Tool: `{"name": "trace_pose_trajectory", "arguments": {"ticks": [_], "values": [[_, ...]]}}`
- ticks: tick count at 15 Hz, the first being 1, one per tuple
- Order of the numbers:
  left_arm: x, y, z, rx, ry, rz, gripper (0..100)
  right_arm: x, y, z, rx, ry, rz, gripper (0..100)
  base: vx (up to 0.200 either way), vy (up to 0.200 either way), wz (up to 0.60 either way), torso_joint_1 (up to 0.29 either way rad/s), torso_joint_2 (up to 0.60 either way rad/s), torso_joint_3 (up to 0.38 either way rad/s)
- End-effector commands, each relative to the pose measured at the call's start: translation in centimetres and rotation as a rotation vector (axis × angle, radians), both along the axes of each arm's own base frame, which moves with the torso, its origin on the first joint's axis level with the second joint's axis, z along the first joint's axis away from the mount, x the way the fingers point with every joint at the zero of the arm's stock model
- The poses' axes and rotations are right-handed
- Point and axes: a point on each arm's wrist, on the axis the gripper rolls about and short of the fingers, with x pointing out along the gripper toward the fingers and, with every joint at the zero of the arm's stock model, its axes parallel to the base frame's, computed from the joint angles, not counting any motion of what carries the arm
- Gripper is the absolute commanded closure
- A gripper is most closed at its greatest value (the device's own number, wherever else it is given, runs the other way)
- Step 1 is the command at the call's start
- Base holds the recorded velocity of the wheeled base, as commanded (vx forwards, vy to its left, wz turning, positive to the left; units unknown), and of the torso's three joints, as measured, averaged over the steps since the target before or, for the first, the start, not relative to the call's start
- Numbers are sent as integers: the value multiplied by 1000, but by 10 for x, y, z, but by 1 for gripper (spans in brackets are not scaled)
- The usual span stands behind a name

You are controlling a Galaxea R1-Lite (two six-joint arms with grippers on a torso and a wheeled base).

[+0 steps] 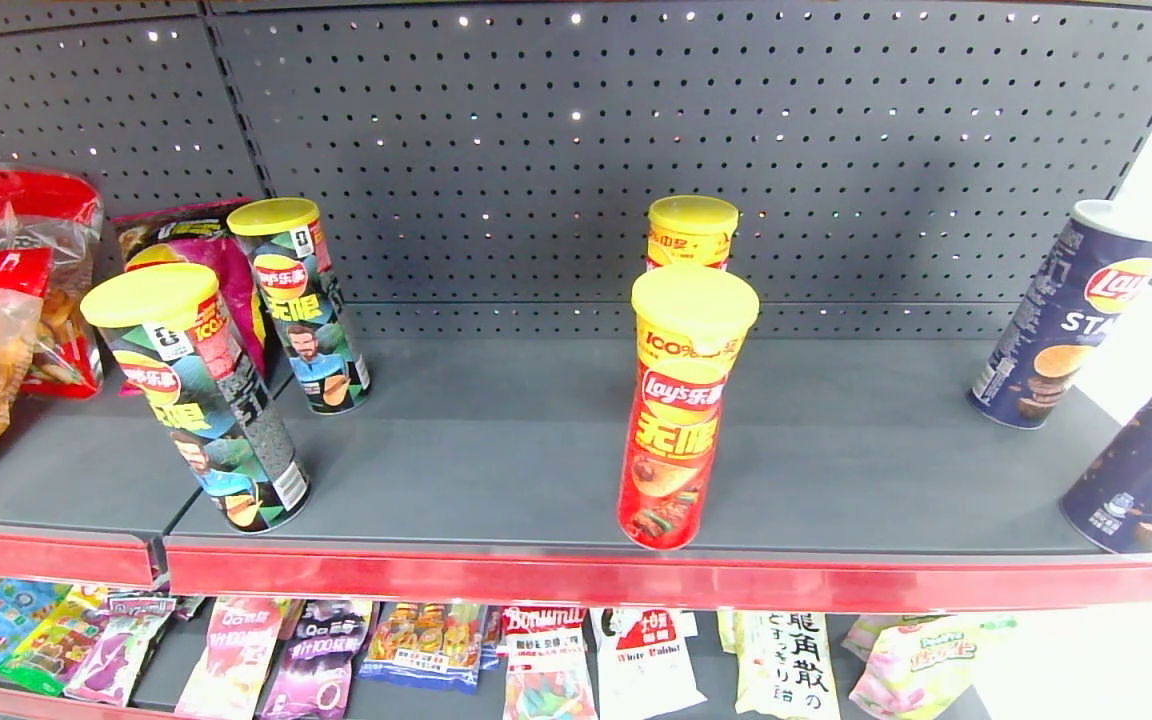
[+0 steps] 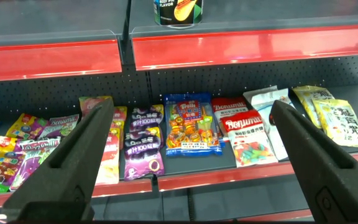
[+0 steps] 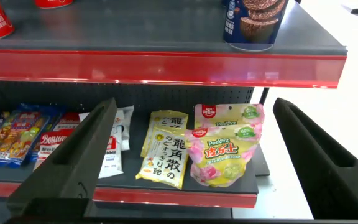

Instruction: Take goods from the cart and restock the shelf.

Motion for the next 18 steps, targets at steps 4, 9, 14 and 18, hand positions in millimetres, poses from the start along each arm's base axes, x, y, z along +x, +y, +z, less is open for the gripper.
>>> {"name": "trace_pose_trajectory", "arguments": {"ticks": [4,9,14,18], "values": [[0,0,0,0,2,0,0,0,0,0,0,1,0,0,0,0,0,0,0,0],[0,0,0,0,2,0,0,0,0,0,0,1,0,0,0,0,0,0,0,0],[0,0,0,0,2,0,0,0,0,0,0,1,0,0,0,0,0,0,0,0],[0,0,0,1,1,0,0,0,0,0,0,0,2,0,0,0,0,0,0,0]]}}
